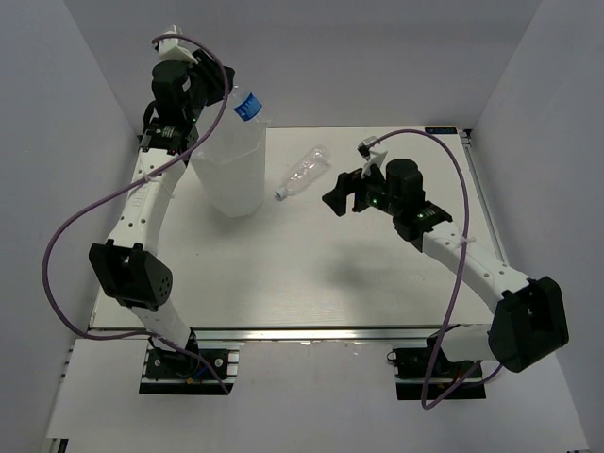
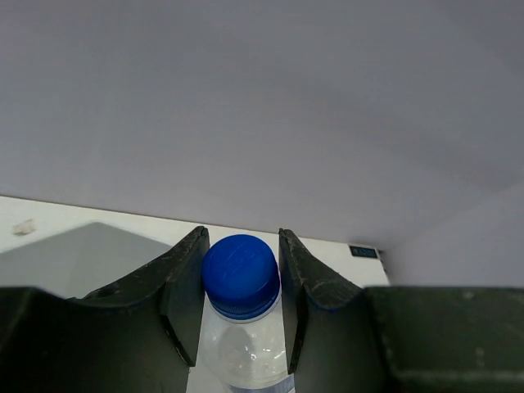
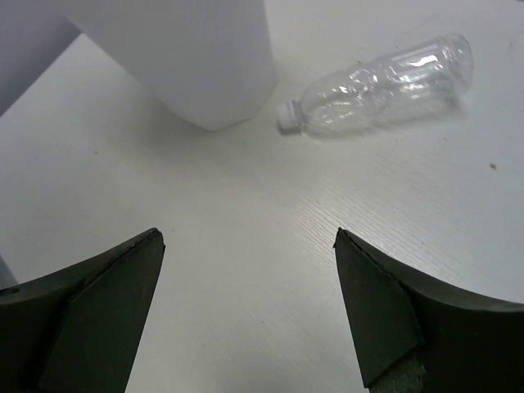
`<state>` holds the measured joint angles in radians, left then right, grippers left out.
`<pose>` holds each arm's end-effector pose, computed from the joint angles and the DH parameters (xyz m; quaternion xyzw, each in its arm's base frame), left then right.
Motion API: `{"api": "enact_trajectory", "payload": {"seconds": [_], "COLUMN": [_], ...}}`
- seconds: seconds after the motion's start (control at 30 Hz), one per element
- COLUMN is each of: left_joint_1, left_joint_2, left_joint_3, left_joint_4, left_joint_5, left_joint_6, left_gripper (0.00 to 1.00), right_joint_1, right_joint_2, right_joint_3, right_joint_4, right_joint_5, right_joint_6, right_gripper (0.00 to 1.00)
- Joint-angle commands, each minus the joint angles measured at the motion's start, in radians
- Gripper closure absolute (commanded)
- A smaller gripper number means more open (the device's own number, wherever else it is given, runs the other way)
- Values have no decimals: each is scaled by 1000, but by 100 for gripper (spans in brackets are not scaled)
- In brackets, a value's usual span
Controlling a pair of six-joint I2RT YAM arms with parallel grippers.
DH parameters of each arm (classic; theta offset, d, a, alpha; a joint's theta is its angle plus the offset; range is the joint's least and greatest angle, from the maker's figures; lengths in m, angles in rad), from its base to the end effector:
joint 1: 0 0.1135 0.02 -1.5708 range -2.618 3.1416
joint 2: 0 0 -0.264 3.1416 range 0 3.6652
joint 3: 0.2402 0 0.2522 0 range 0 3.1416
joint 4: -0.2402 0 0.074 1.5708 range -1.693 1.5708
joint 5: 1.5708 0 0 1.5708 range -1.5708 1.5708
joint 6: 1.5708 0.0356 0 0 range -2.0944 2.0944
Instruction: Put the plastic bottles in the bin
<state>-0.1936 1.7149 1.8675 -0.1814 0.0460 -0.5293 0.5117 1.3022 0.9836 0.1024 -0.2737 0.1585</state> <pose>0.3926 -0.0786 0.4681 -0.1040 0.7096 -0.2618 0.6458 0.2631 0.1588 0.3251 -0.2198 0.7450 0.3046 0.5513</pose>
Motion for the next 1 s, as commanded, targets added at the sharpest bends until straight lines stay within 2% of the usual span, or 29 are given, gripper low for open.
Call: {"api": "enact_trajectory", "payload": {"seconds": [0.0,0.07,0.1,0.17,0.2,0.23,0.27,0.4,0.57,0.67,0.73,0.87,0.97], "left_joint_1": [40,74,88,94,94,94,94,94,86,30,-52,-205,-257], "left_joint_2": [-47,-44,-43,-40,-40,-41,-40,-43,-38,-25,0,67,139], "left_joint_3": [-24,-42,-44,-50,-59,-64,-64,-45,-19,18,36,85,90], "left_joint_4": [-7,-6,-9,-6,-3,0,3,-4,13,-9,-35,-121,-119], "left_joint_5": [-115,-127,-123,-121,-120,-118,-114,-77,124,214,256,247,274], "left_joint_6": [17,9,8,12,20,22,26,61,135,228,302,507,554], "left_gripper": [90,82,62,43,19,8,2,2,2,2,2,2,2], "right_joint_1": [-4,-4,-6,-6,-6,-6,-6,-9,-38,-74,-104,-249,-341], "right_joint_2": [46,78,89,121,132,140,153,152,109,71,30,-46,-106], "right_joint_3": [56,67,78,93,113,122,127,119,83,54,29,-51,-121], "right_joint_4": [-9,-7,2,5,-1,-6,-10,-13,-44,-73,-79,-69,-50], "right_joint_5": [148,175,182,203,205,208,209,231,243,238,226,96,1], "right_joint_6": [35,55,61,82,85,85,87,96,105,108,130,206,249], "right_gripper": [11,11,11,11,11,11,11,11,11,11,11,11,11]}}
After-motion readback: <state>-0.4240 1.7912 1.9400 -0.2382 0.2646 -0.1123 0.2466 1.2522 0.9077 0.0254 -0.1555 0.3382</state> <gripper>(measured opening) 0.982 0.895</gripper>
